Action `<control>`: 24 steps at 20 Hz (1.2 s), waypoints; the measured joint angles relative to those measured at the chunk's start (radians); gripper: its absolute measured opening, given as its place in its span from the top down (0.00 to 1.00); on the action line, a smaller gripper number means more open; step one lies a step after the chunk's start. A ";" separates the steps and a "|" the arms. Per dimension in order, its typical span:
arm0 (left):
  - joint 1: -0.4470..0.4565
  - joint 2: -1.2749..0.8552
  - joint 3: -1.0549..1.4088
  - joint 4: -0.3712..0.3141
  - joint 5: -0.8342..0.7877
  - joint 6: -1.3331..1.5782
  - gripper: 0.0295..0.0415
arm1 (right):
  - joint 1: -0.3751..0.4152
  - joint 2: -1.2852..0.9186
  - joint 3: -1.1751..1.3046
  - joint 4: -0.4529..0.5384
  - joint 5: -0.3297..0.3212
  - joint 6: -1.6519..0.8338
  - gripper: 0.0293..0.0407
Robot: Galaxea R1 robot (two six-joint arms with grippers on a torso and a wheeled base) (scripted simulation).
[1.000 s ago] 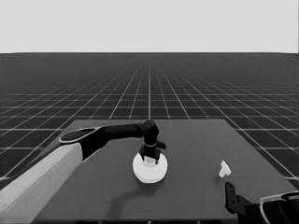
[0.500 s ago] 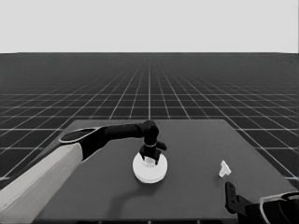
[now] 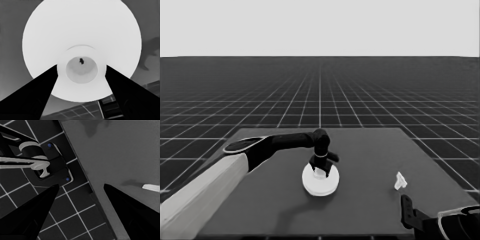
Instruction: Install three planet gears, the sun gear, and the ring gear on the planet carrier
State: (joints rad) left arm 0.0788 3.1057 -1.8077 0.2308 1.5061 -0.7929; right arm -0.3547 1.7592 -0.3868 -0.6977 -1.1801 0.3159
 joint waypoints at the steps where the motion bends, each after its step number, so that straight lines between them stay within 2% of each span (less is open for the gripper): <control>1: 0.000 0.000 0.000 0.000 0.000 0.005 0.35 | 0.000 0.000 0.000 0.000 0.000 0.000 0.19; 2: 0.000 0.000 0.000 0.000 0.000 0.008 0.28 | 0.000 0.000 0.000 0.000 0.000 0.000 0.19; 3: 0.000 0.000 0.000 0.000 0.000 0.010 0.26 | 0.000 0.000 0.000 0.000 0.000 0.000 0.19; 10: 0.000 0.000 0.000 0.000 0.000 0.013 0.25 | 0.000 0.000 0.000 0.000 0.000 0.000 0.19; 11: -0.040 -0.009 0.030 -0.036 0.011 -0.217 0.24 | 0.000 0.000 0.000 0.000 0.000 0.000 0.19; 13: -0.088 -0.013 0.050 -0.071 0.022 -0.432 0.25 | 0.000 0.000 0.000 0.000 0.000 0.000 0.19; 20: -0.110 -0.013 0.055 -0.089 0.029 -0.541 0.25 | 0.000 0.000 0.000 0.000 0.000 0.000 0.19; 21: -0.193 -0.279 0.507 -0.021 -0.316 -0.059 0.05 | 0.292 0.009 -0.204 0.418 -0.047 0.218 0.12; 22: -0.288 -0.679 0.872 0.020 -0.529 0.412 0.01 | 0.417 0.087 -0.431 0.564 -0.152 0.335 0.13; 23: -0.345 -0.968 1.082 0.045 -0.652 0.714 0.12 | 0.450 0.161 -0.594 0.605 -0.227 0.403 0.16; 24: -0.376 -1.131 1.208 0.059 -0.725 0.891 0.19 | 0.460 0.214 -0.704 0.620 -0.272 0.438 0.18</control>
State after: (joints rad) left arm -0.2974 1.9745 -0.5993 0.2898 0.7811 0.0977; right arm 0.1049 1.9735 -1.0904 -0.0775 -1.4517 0.7539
